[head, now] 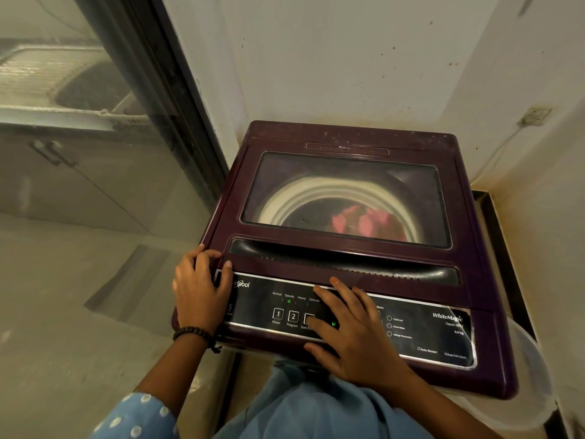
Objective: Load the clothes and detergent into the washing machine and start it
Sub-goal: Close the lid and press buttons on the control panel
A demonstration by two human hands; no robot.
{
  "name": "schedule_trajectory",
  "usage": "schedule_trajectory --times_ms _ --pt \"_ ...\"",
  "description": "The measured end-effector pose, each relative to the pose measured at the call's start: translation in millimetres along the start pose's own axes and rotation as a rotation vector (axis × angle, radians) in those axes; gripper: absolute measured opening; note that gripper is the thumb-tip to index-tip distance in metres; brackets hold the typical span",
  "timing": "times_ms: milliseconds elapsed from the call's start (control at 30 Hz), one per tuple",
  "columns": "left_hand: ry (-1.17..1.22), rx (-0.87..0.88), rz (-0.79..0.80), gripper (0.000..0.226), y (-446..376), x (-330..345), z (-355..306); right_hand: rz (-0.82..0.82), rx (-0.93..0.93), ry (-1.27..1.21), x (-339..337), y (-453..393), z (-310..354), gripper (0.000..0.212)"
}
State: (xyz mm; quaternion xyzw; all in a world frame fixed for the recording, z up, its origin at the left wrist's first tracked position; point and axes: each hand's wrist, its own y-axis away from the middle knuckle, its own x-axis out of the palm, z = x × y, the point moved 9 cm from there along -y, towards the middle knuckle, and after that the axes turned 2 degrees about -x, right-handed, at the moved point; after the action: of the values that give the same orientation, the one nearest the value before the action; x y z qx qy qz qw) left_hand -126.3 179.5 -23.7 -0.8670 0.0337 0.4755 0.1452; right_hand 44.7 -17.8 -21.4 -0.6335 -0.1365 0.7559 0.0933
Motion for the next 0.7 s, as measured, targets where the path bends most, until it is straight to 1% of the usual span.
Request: schedule_trajectory --times_ms 100,167,400,700 --pt "0.009 0.0 0.0 0.021 -0.5 0.6 -3.0 0.061 0.018 0.026 7.1 8.6 -7.9 0.051" --pt "0.011 -0.002 0.001 0.021 -0.2 1.0 -5.0 0.063 0.029 0.011 6.4 13.4 -12.1 0.056" --pt "0.006 0.015 -0.017 0.021 2.7 3.2 -13.9 -0.043 0.13 -0.045 -14.4 20.6 -36.5 0.05" --pt "0.002 0.017 -0.014 0.021 5.4 7.2 -20.1 -0.091 0.256 -0.063 -27.3 33.9 -66.9 0.051"
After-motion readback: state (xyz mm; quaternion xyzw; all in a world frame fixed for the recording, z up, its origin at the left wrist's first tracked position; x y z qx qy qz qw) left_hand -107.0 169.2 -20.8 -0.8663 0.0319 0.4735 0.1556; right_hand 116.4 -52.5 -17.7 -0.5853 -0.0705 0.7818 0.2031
